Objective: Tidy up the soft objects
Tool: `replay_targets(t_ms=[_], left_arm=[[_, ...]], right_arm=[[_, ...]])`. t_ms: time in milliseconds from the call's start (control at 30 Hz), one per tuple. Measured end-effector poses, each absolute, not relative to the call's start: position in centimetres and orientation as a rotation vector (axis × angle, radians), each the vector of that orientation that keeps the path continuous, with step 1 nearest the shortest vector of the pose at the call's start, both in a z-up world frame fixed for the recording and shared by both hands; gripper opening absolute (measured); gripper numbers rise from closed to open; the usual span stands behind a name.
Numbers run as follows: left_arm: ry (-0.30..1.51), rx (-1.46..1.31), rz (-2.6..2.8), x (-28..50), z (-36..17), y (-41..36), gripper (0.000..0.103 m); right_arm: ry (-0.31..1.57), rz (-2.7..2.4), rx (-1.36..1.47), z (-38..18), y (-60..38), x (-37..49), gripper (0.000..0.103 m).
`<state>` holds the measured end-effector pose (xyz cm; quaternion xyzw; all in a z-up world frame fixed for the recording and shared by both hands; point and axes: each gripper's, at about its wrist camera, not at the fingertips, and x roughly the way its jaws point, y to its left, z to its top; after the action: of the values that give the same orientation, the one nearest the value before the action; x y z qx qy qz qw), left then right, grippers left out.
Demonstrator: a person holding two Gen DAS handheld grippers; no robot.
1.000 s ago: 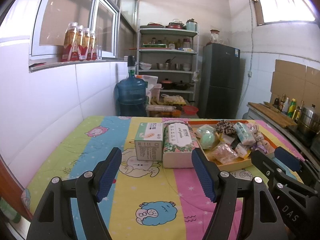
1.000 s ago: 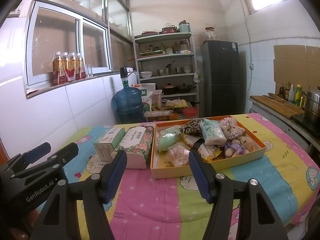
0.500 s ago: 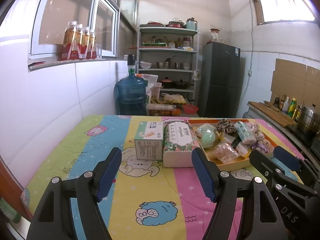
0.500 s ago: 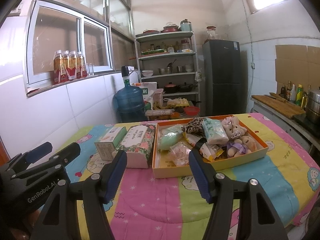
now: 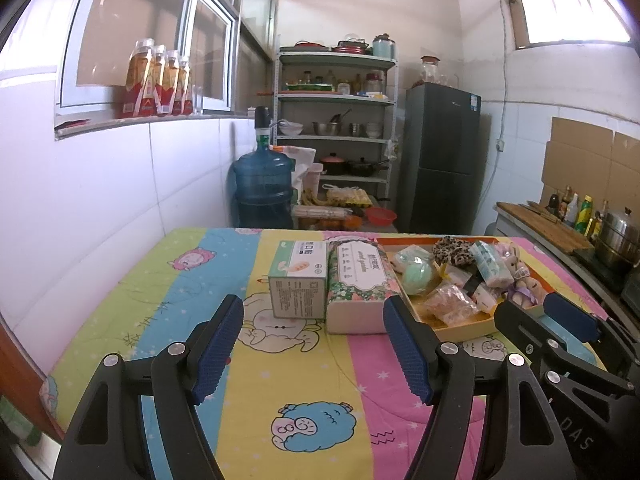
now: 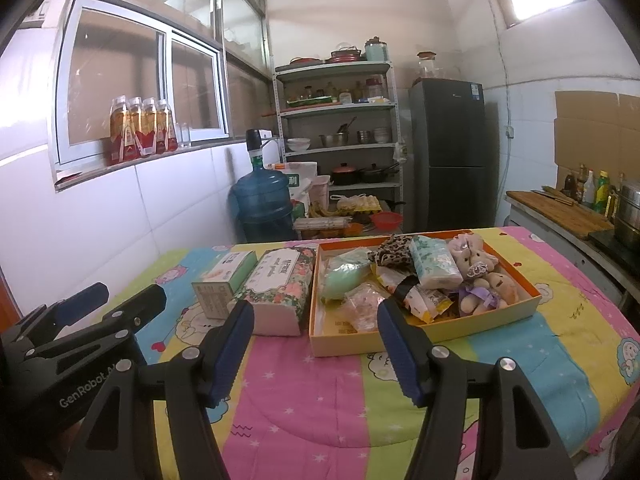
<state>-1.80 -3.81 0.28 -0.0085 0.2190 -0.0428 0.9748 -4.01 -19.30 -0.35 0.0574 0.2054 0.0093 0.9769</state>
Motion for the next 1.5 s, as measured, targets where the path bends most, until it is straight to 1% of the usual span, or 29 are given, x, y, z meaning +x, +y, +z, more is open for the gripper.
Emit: replay_targets(t_ms=[1500], left_arm=[[0.481, -0.018, -0.084, -0.3, -1.2, -3.9, 0.073]], right_arm=[[0.438, 0.031, 0.138, -1.3, -19.9, -2.9, 0.064]])
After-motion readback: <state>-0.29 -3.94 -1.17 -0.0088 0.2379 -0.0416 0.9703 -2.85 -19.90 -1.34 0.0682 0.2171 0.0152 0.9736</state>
